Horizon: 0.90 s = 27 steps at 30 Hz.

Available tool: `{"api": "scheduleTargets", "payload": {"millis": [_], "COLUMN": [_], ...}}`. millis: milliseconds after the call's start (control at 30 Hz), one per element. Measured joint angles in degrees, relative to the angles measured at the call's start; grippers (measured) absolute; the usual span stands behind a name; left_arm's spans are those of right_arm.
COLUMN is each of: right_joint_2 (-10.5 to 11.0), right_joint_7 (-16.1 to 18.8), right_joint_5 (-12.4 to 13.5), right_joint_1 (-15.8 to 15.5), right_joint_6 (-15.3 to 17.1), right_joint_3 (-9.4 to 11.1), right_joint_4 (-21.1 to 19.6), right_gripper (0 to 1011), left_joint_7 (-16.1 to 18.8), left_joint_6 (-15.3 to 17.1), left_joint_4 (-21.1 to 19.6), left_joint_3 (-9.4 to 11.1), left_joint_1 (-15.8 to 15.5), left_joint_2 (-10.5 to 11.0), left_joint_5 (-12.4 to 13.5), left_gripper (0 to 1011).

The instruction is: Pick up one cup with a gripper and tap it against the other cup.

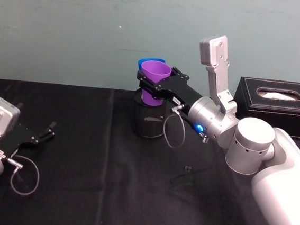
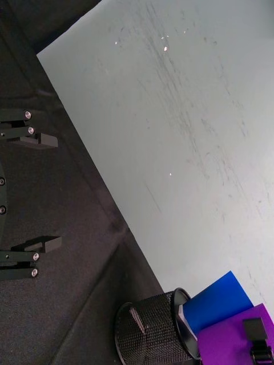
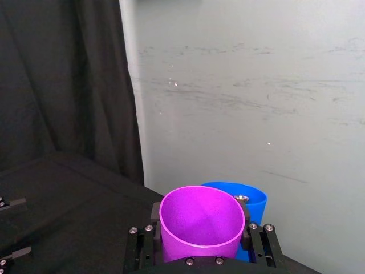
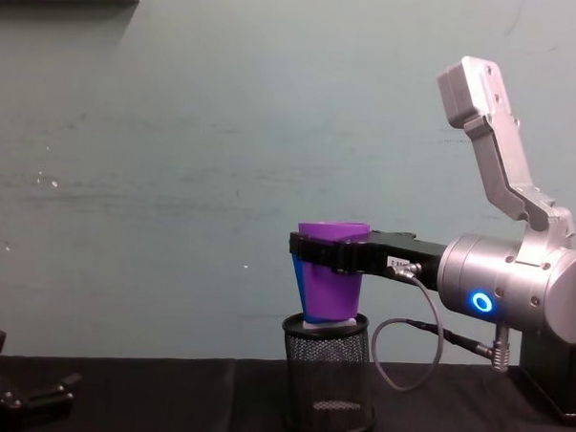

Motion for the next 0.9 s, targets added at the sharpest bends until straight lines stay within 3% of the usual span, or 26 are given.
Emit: {"api": "scheduleTargets", "payload": {"millis": [667,900], "right_joint_2": [0.0,1.5], "right_joint_7": [0.03,1.12], "right_joint_5": [-0.01,0.39], "right_joint_1": [-0.03,-3.48], "right_joint_6": [-0.11,-1.09], "right_joint_3": [0.0,0.14], "right_joint_4": [-0.04,-4.44], "right_gripper": [747,747], "left_joint_7": [0.0,0.0], "left_joint_6": [0.0,0.0], "left_joint_4": [0.0,0.0], "left_joint_3": [0.0,0.0], "left_joint_1": [0.0,0.0], "left_joint_2": [0.0,0.0], "left_joint_5": [0.0,0.0], "left_gripper": [1000,1000]}}
